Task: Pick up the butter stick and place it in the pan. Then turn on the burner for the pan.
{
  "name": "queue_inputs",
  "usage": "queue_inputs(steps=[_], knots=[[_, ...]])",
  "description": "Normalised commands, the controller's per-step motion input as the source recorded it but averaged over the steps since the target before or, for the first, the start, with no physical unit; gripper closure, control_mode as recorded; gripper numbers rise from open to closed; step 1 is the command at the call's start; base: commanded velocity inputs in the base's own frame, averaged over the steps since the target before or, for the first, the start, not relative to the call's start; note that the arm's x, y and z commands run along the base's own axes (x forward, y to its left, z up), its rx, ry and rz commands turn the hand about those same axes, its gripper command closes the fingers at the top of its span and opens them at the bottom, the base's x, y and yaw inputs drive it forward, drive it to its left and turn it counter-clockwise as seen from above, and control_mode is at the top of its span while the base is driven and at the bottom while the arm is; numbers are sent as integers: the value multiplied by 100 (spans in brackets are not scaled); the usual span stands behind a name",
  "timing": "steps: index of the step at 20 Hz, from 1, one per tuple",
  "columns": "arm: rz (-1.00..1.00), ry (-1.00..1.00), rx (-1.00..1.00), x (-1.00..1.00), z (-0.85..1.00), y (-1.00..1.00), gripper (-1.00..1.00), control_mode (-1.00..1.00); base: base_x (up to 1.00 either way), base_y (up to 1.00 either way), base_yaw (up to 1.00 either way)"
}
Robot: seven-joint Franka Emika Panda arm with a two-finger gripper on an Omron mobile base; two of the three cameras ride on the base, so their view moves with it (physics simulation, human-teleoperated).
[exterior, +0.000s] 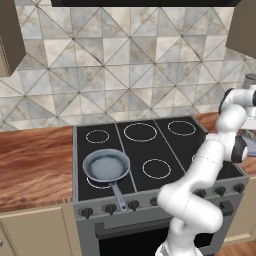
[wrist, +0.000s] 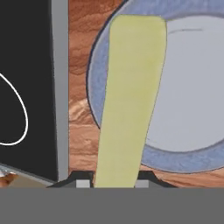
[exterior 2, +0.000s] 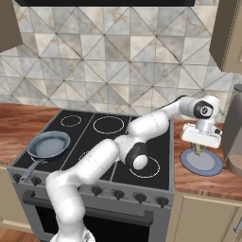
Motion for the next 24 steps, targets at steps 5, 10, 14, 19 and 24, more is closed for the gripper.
queue_inputs(steps=[5,10,14,19,24], knots=[[0,0,5,-1,36,48,100,-100,0,0,0],[0,0,0,-11,36,76,100,-100,0,0,0],[0,0,0,-9,23,78,100,-100,0,0,0],[0,-5,0,-11,45,81,100,-100,0,0,0],[0,-1,0,-28,36,81,100,-100,0,0,0]])
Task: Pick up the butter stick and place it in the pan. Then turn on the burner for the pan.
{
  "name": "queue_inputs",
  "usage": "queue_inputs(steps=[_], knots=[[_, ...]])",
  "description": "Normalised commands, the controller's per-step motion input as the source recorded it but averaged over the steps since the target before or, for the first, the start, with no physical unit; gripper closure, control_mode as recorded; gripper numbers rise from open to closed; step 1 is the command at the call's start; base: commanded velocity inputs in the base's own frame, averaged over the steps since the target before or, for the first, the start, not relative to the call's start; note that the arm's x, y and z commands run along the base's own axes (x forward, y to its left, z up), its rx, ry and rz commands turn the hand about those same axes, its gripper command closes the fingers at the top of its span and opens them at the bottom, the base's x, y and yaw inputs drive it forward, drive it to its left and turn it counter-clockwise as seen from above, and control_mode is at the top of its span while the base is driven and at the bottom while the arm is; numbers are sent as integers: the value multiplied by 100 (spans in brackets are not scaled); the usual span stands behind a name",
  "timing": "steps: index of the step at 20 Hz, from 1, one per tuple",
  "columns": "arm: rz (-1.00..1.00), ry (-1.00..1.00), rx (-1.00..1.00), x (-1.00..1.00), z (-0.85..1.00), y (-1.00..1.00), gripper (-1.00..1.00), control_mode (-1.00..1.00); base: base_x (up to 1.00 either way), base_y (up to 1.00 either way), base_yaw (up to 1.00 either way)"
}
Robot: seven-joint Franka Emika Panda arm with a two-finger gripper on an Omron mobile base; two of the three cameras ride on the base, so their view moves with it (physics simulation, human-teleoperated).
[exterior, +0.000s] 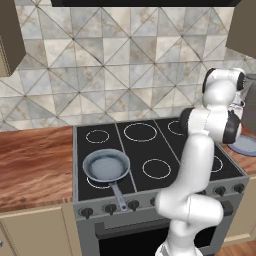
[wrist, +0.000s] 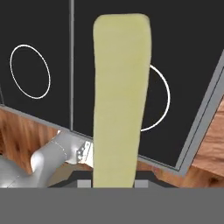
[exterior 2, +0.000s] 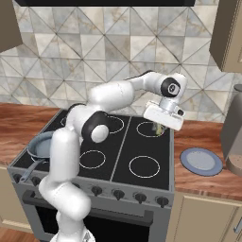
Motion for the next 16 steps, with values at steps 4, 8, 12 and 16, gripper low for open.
queue_inputs(steps=[4,8,12,16], knots=[[0,0,0,-28,6,91,100,-100,0,0,0],[0,0,0,-29,8,94,100,-100,0,0,0],[0,-2,0,-14,17,87,100,-100,0,0,0],[0,-3,-1,-2,2,89,100,-100,0,0,0]])
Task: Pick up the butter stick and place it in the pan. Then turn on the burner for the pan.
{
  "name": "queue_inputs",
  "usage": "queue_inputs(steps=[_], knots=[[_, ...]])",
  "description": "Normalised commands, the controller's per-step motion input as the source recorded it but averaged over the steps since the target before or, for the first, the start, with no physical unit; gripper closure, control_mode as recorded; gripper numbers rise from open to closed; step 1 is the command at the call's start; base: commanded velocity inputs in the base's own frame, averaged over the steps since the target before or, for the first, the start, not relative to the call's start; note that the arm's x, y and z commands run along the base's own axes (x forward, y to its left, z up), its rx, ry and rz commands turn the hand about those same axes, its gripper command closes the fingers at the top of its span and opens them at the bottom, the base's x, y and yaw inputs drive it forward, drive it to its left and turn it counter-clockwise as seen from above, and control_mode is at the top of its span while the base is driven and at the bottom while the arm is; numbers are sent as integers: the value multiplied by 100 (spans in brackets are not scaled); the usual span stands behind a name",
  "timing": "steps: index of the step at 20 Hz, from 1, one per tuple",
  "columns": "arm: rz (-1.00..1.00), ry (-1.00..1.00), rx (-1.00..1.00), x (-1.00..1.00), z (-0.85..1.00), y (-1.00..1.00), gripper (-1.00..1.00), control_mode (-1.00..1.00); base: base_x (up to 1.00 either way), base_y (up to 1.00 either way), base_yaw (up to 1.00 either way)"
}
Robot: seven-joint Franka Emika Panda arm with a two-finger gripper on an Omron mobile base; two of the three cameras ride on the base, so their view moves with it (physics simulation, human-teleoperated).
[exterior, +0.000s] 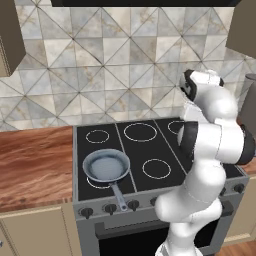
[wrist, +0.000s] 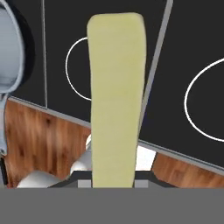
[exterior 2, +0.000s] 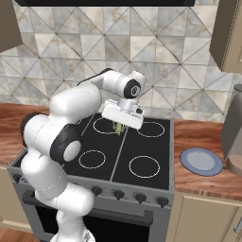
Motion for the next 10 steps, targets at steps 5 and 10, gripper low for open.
queue_inputs(steps=[5,10], knots=[[-6,0,-2,0,0,91,100,-100,0,0,0],[-10,0,-1,0,0,86,100,-100,0,0,0]])
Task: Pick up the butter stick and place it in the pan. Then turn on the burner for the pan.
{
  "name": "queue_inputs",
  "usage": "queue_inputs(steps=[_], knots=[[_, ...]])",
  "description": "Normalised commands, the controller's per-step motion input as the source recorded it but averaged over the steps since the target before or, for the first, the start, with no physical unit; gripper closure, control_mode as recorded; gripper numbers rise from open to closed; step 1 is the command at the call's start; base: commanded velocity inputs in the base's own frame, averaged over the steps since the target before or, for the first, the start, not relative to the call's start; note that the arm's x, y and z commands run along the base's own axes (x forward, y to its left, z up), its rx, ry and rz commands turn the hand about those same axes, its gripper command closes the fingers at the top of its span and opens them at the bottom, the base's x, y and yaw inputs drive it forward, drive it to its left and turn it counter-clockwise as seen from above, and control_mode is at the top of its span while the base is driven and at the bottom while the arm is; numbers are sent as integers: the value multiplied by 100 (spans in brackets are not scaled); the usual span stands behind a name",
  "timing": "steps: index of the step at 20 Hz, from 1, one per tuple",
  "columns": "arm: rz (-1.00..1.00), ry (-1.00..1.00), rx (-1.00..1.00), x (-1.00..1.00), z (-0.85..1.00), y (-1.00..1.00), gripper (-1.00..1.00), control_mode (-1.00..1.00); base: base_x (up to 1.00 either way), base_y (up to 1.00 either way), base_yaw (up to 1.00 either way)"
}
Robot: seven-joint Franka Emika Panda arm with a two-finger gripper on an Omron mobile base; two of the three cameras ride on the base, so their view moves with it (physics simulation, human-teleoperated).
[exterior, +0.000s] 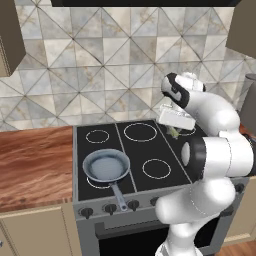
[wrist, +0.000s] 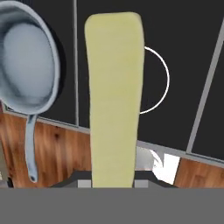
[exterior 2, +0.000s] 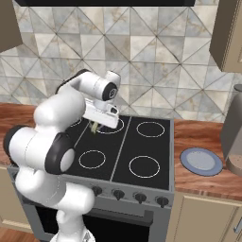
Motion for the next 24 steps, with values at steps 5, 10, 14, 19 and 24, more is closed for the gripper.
queue_inputs(steps=[5,10,14,19,24], knots=[[-4,0,-5,0,-7,68,100,-100,0,0,0],[0,0,-7,0,-12,55,100,-100,0,0,0],[0,0,-4,0,0,49,100,-100,0,0,0],[0,0,-5,0,-5,37,100,-100,0,0,0],[0,-1,-8,2,-15,41,100,-100,0,0,0]])
